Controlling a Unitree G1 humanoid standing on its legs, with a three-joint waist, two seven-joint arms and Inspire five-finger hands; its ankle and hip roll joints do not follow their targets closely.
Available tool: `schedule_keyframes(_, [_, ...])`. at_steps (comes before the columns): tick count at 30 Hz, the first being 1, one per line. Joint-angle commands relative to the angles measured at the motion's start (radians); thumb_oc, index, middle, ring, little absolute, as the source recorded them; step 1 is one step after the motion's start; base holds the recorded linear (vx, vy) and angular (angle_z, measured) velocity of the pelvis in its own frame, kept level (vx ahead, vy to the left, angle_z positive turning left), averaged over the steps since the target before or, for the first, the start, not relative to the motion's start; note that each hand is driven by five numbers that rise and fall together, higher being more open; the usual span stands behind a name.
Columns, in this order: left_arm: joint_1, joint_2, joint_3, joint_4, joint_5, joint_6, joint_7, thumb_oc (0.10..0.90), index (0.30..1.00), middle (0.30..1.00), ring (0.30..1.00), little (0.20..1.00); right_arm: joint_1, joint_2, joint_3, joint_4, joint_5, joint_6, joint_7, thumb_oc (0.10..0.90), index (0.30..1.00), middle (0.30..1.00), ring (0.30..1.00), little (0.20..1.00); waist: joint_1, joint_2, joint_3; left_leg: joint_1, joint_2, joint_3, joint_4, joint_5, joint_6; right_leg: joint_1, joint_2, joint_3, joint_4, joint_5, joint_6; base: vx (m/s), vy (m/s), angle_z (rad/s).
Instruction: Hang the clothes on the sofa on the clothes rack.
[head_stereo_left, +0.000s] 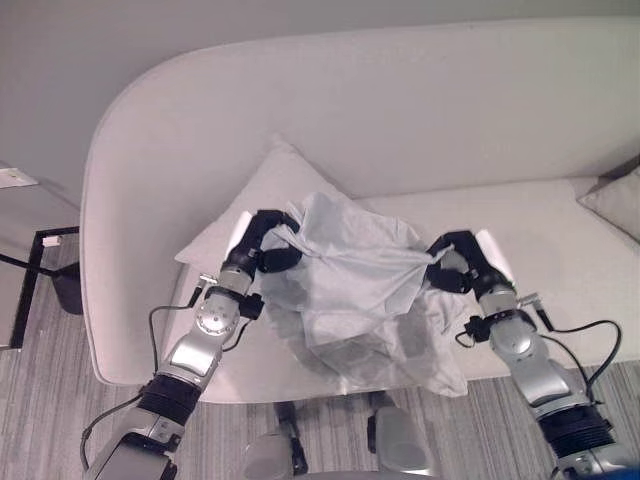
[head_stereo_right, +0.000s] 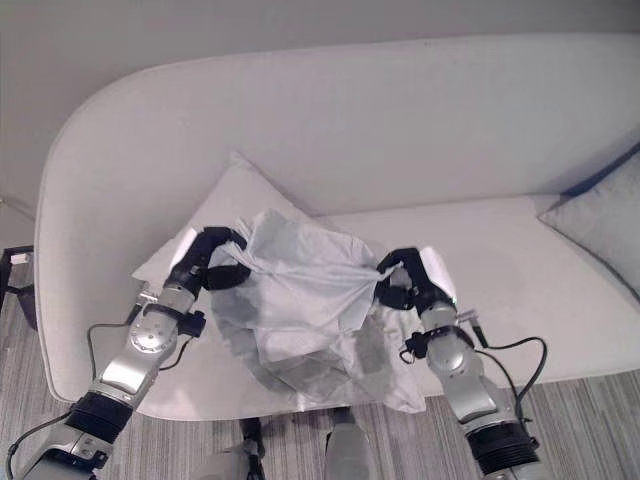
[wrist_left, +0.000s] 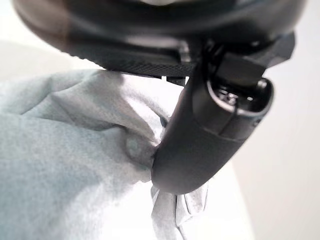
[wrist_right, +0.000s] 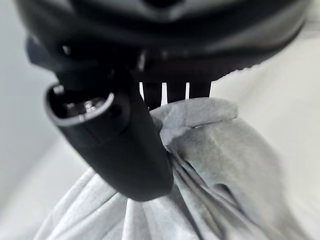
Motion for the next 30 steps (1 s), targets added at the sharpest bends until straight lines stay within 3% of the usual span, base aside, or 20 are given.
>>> schedule_keyframes(1, [-0.123,0.110,0.077,-0.047,-0.081,-0.153,0.075,0.400,0.300,0.300,0.300,0.300,-0.133,-0.086,-0.062,-0.085,0.064,-0.141,-0.021,0.400,0.300,0.300,0.300,0.300,0.036,-0.054,-0.166,0.081,0.031,-0.006,0.008,-0.106,-0.030,0.167,-0.044,-0.046,0.006,-0.138,0.039,0.06,-0.301,0.41])
schedule_keyframes(2, [-0.150,0.166,0.134,-0.104,-0.084,-0.166,0.099,0.400,0.300,0.300,0.300,0.300,-0.208,-0.159,-0.078,-0.126,0.095,-0.165,-0.014,0.400,0.300,0.300,0.300,0.300,0.059,-0.058,-0.194,0.087,0.048,-0.022,0.008,-0.090,-0.047,0.194,-0.027,-0.070,0.006,-0.156,0.031,0.02,-0.218,0.41])
schedule_keyframes(9, [-0.152,0.248,0.265,-0.221,-0.065,-0.182,0.157,0.400,0.300,0.300,0.300,0.300,-0.297,-0.296,-0.135,-0.152,0.189,-0.202,-0.008,0.400,0.300,0.300,0.300,0.300,0.105,-0.067,-0.198,0.065,0.068,-0.065,0.008,-0.034,-0.070,0.225,-0.004,-0.122,0.006,-0.184,0.017,-0.02,-0.096,0.35])
schedule_keyframes(10, [-0.154,0.260,0.298,-0.250,-0.055,-0.184,0.176,0.400,0.300,0.300,0.300,0.300,-0.303,-0.344,-0.171,-0.152,0.189,-0.205,-0.017,0.400,0.300,0.300,0.300,0.300,0.107,-0.080,-0.175,0.019,0.075,-0.066,0.062,-0.025,-0.079,0.231,-0.016,-0.155,0.006,-0.184,0.016,-0.15,0.028,0.43])
schedule_keyframes(12, [-0.148,0.280,0.335,-0.268,-0.038,-0.190,0.201,0.400,0.300,0.300,0.300,0.300,-0.302,-0.359,-0.189,-0.155,0.188,-0.205,-0.025,0.400,0.300,0.300,0.300,0.300,0.109,-0.088,-0.172,0.010,0.099,-0.064,0.095,-0.045,-0.079,0.228,-0.031,-0.172,0.006,-0.174,0.023,-0.10,0.124,0.52])
schedule_keyframes(13, [-0.154,0.292,0.348,-0.274,-0.031,-0.196,0.213,0.400,0.300,0.300,0.300,0.300,-0.299,-0.367,-0.197,-0.153,0.191,-0.207,-0.032,0.400,0.300,0.300,0.300,0.300,0.105,-0.096,-0.173,0.013,0.121,-0.058,0.112,-0.057,-0.078,0.226,-0.046,-0.177,0.006,-0.165,0.028,-0.04,0.309,0.63])
schedule_keyframes(14, [-0.165,0.311,0.360,-0.281,-0.031,-0.207,0.230,0.400,0.300,0.300,0.300,0.300,-0.287,-0.382,-0.210,-0.151,0.193,-0.204,-0.039,0.400,0.300,0.300,0.300,0.300,0.099,-0.106,-0.175,0.027,0.171,-0.050,0.146,-0.057,-0.073,0.221,-0.075,-0.190,0.006,-0.155,0.041,-0.02,0.249,0.41])
schedule_keyframes(16, [-0.177,0.323,0.359,-0.281,-0.026,-0.208,0.242,0.400,0.300,0.300,0.300,0.300,-0.268,-0.387,-0.227,-0.152,0.193,-0.204,-0.044,0.400,0.300,0.300,0.300,0.300,0.094,-0.105,-0.175,0.025,0.200,-0.060,0.175,-0.041,-0.077,0.224,-0.084,-0.199,0.006,-0.151,0.048,0.02,0.329,0.26])
schedule_keyframes(17, [-0.207,0.352,0.353,-0.266,-0.020,-0.212,0.269,0.400,0.300,0.300,0.300,0.300,-0.238,-0.401,-0.259,-0.154,0.189,-0.203,-0.053,0.400,0.300,0.300,0.300,0.300,0.091,-0.091,-0.186,0.018,0.220,-0.116,0.191,-0.016,-0.103,0.229,-0.108,-0.215,0.006,-0.141,0.067,0.09,0.541,0.53])
schedule_keyframes(18, [-0.220,0.362,0.352,-0.261,-0.016,-0.214,0.281,0.400,0.300,0.300,0.300,0.300,-0.233,-0.407,-0.263,-0.155,0.184,-0.200,-0.052,0.400,0.300,0.300,0.300,0.300,0.092,-0.083,-0.194,0.022,0.211,-0.138,0.167,-0.046,-0.111,0.232,-0.122,-0.216,0.006,-0.139,0.078,0.12,1.017,0.57])
schedule_keyframes(19, [-0.288,0.400,0.302,-0.252,-0.005,-0.209,0.275,0.400,0.300,0.300,0.300,0.300,-0.213,-0.420,-0.302,-0.150,0.169,-0.194,-0.056,0.400,0.300,0.300,0.300,0.300,0.081,-0.089,-0.216,0.036,0.117,-0.140,0.059,-0.129,-0.089,0.197,-0.233,-0.234,0.006,-0.012,0.130,0.07,0.922,0.46])
schedule_keyframes(21, [-0.326,0.429,0.277,-0.235,0.003,-0.203,0.283,0.400,0.300,0.300,0.300,0.300,-0.253,-0.415,-0.273,-0.135,0.156,-0.190,-0.073,0.400,0.300,0.300,0.300,0.300,0.098,-0.104,-0.208,0.044,0.055,-0.108,0.008,-0.137,-0.069,0.152,-0.299,-0.270,0.017,0.148,0.154,-0.05,0.710,0.53])
schedule_keyframes(22, [-0.337,0.447,0.269,-0.232,0.013,-0.195,0.287,0.400,0.300,0.300,0.300,0.300,-0.285,-0.406,-0.256,-0.133,0.152,-0.188,-0.082,0.400,0.300,0.300,0.300,0.300,0.105,-0.106,-0.196,0.037,0.030,-0.095,0.008,-0.139,-0.047,0.126,-0.310,-0.284,0.025,0.166,0.150,-0.19,0.637,0.16])
schedule_keyframes(23, [-0.375,0.470,0.247,-0.223,0.030,-0.198,0.283,0.400,0.300,0.300,0.300,0.300,-0.333,-0.408,-0.232,-0.108,0.154,-0.186,-0.098,0.400,0.300,0.300,0.300,0.300,0.100,-0.099,-0.186,0.018,0.006,-0.078,0.008,-0.137,-0.031,0.088,-0.269,-0.257,0.095,0.079,0.127,-0.20,0.620,-0.27])
schedule_keyframes(25, [-0.403,0.471,0.223,-0.212,0.028,-0.195,0.282,0.400,0.300,0.300,0.300,0.300,-0.374,-0.430,-0.212,-0.084,0.163,-0.183,-0.105,0.400,0.300,0.300,0.300,0.300,0.099,-0.095,-0.179,0.010,-0.024,-0.092,0.008,-0.126,-0.009,0.078,-0.173,-0.182,0.192,-0.036,0.094,-0.12,0.536,-0.02])
schedule_keyframes(26, [-0.415,0.469,0.202,-0.201,0.020,-0.188,0.280,0.400,0.300,0.300,0.300,0.300,-0.385,-0.461,-0.200,-0.064,0.184,-0.186,-0.106,0.400,0.300,0.300,0.300,0.300,0.091,-0.092,-0.174,0.004,-0.047,-0.119,0.008,-0.115,0.010,0.071,-0.058,-0.120,0.294,-0.149,0.062,-0.09,0.378,0.58])
schedule_keyframes(27, [-0.424,0.462,0.195,-0.191,0.018,-0.180,0.279,0.400,0.300,0.300,0.300,0.300,-0.390,-0.473,-0.199,-0.050,0.198,-0.187,-0.103,0.400,0.300,0.300,0.300,0.300,0.090,-0.097,-0.173,-0.001,-0.060,-0.130,0.008,-0.106,0.014,0.061,-0.010,-0.093,0.333,-0.197,0.049,-0.09,0.329,0.61])
schedule_keyframes(28, [-0.427,0.455,0.193,-0.181,0.020,-0.174,0.277,0.400,0.300,0.300,0.300,0.300,-0.389,-0.478,-0.200,-0.038,0.203,-0.191,-0.105,0.400,0.300,0.300,0.300,0.300,0.089,-0.103,-0.172,0.000,-0.072,-0.138,0.008,-0.104,0.017,0.056,0.031,-0.074,0.353,-0.227,0.037,-0.04,0.153,0.74])
schedule_keyframes(29, [-0.397,0.453,0.201,-0.162,0.030,-0.171,0.273,0.400,0.300,0.300,0.300,0.300,-0.383,-0.500,-0.202,-0.027,0.193,-0.196,-0.110,0.400,0.300,0.300,0.300,0.300,0.091,-0.124,-0.172,0.003,-0.090,-0.137,0.008,-0.112,0.018,0.083,0.067,-0.072,0.302,-0.268,0.003,-0.04,0.112,0.57])
schedule_keyframes(30, [-0.378,0.451,0.239,-0.177,0.031,-0.165,0.269,0.400,0.300,0.300,0.300,0.300,-0.382,-0.502,-0.224,-0.025,0.198,-0.188,-0.106,0.400,0.300,0.300,0.300,0.300,0.111,-0.145,-0.180,-0.004,-0.122,-0.150,0.008,-0.112,0.016,0.130,0.076,-0.079,0.205,-0.270,-0.013,-0.02,0.052,0.48])
